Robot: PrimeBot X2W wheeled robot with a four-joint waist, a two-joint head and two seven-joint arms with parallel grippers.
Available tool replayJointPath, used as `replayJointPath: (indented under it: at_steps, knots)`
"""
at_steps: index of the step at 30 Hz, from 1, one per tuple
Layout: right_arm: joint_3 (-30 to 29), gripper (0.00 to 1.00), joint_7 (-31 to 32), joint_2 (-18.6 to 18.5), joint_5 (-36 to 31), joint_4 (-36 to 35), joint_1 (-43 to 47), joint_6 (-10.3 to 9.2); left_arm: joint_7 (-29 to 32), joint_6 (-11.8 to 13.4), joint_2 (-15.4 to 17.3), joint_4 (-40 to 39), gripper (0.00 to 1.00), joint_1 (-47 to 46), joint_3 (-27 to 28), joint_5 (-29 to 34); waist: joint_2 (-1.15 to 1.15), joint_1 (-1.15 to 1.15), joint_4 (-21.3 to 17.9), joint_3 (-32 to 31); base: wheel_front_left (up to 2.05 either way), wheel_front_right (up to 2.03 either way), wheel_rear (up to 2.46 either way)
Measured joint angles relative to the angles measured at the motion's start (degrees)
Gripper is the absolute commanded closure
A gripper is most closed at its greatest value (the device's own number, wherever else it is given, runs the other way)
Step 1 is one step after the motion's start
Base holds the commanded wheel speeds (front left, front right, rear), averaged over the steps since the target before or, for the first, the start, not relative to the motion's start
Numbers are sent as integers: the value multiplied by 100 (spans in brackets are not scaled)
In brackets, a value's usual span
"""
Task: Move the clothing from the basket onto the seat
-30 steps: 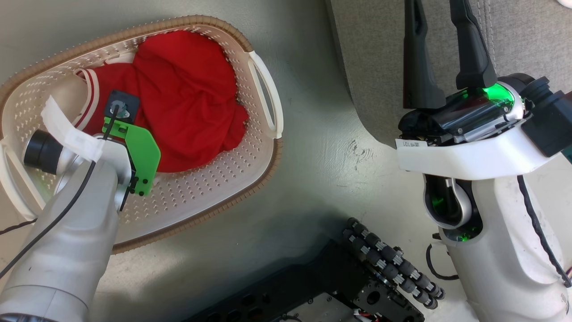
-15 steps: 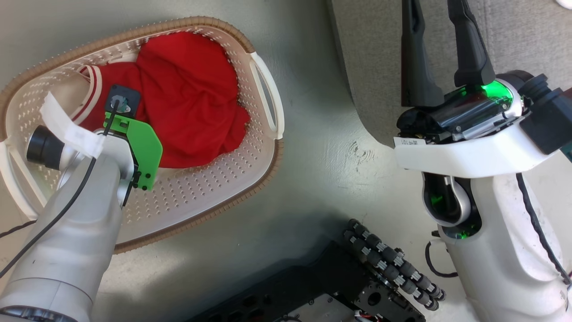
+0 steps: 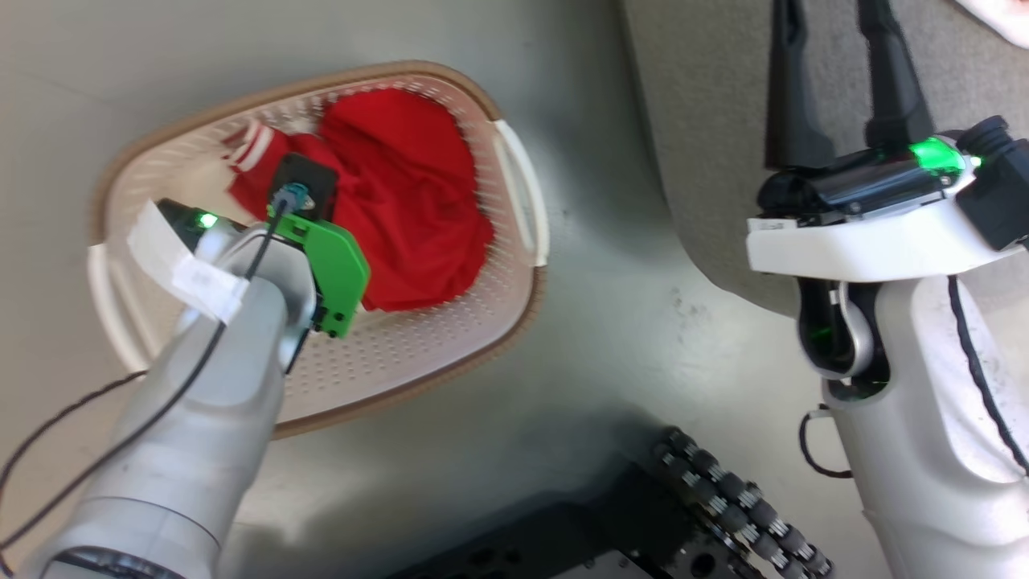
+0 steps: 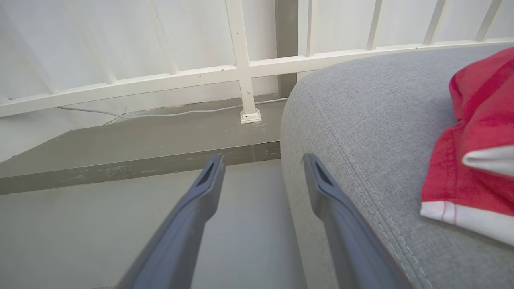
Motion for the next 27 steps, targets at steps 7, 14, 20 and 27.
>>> replayJointPath:
  at_steps: [7,14,20,27]
  knots:
    - [-197,0,0,-205,-108,245,162,20,-610,-58,-159,-263,100,263,-1,-219,0,0,393,-400,0,0,0]
    - [-377,0,0,-308,-114,441,344,54,-1133,-110,-168,-565,100,503,-56,-537,0,0,768,-913,0,0,0]
    - [-444,0,0,-313,-98,678,494,92,-1294,-158,-178,-858,100,711,-123,-766,0,0,1042,-1405,0,0,0]
    - [-408,0,0,-357,-112,967,774,174,-1371,-177,-180,-1540,100,922,-256,-1090,0,0,1291,-2004,0,0,0]
